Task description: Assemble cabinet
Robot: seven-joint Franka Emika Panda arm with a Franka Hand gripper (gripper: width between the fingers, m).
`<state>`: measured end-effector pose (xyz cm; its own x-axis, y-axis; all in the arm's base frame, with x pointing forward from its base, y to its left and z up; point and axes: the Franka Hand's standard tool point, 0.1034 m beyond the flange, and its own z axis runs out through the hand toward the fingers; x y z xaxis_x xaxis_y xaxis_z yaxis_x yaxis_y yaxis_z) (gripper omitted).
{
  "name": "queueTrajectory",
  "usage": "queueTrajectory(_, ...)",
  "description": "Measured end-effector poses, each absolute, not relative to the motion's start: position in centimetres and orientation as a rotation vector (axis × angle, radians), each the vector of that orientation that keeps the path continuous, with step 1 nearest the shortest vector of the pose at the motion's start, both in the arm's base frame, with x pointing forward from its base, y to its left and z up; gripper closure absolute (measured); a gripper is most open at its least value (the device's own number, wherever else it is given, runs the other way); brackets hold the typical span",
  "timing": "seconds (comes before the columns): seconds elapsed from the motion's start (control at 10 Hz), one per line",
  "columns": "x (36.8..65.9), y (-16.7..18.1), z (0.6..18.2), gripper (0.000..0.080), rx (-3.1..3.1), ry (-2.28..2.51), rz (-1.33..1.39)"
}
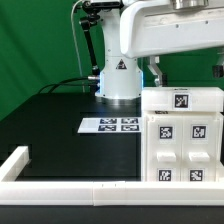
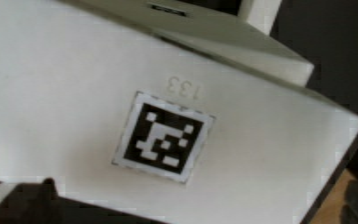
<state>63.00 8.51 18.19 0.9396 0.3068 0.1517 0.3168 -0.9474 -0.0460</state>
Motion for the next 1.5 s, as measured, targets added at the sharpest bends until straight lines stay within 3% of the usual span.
queueTrajectory(1.0, 62.5, 8.3, 17.3, 0.0002, -2.648, -1.801, -0.148)
queueTrajectory(1.5, 62.4, 7.2, 15.2, 0.0002, -2.439, -2.125, -0.106)
